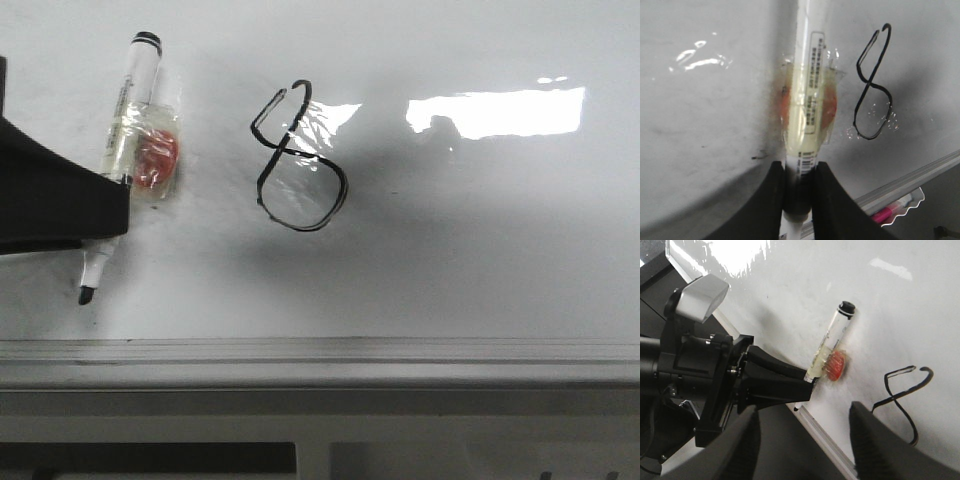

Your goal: Write number 8 on whiteboard

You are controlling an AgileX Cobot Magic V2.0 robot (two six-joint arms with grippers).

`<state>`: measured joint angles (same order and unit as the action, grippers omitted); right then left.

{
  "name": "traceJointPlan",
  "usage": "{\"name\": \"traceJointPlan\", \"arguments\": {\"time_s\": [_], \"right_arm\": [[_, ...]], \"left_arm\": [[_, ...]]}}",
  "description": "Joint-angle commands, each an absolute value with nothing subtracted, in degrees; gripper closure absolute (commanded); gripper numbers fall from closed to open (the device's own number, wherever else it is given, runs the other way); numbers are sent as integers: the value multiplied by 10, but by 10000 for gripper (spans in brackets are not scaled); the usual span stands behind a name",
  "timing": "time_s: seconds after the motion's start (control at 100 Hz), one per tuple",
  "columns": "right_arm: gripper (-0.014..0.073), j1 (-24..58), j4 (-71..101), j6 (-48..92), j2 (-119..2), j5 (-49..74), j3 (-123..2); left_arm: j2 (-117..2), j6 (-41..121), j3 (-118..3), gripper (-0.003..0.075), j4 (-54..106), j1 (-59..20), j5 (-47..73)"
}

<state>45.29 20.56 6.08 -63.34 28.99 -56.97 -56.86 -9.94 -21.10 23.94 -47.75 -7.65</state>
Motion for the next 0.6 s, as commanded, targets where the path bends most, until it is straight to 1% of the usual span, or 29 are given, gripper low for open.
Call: {"name": "traceJointPlan", "arguments": {"time_s": [0.0, 0.27, 0.36, 0.43, 0.46, 0.48, 0.53, 0.59], "right_arm": [[251, 451, 206, 65, -620, 260, -588], [251, 451, 206, 65, -620, 276, -588], [251, 451, 206, 65, -620, 277, -588], [251, 451, 206, 65, -620, 277, -588], [251, 451, 206, 65, -620, 277, -588], [251, 451, 206, 65, -620, 277, -588], [251, 451, 206, 65, -620, 277, -588], [251, 451, 206, 65, -620, 277, -588]], "left_arm": [[-562, -106, -232, 741, 252, -477, -107], [-562, -106, -233, 740, 252, -477, -110], [-562, -106, -233, 717, 252, -477, -111], [-563, -106, -233, 641, 252, -477, -111], [-563, -106, -233, 583, 252, -477, -110], [-563, -106, -233, 558, 252, -477, -110], [-563, -106, -233, 451, 252, -477, -110], [-563, -106, -233, 360, 252, -477, -111]]}}
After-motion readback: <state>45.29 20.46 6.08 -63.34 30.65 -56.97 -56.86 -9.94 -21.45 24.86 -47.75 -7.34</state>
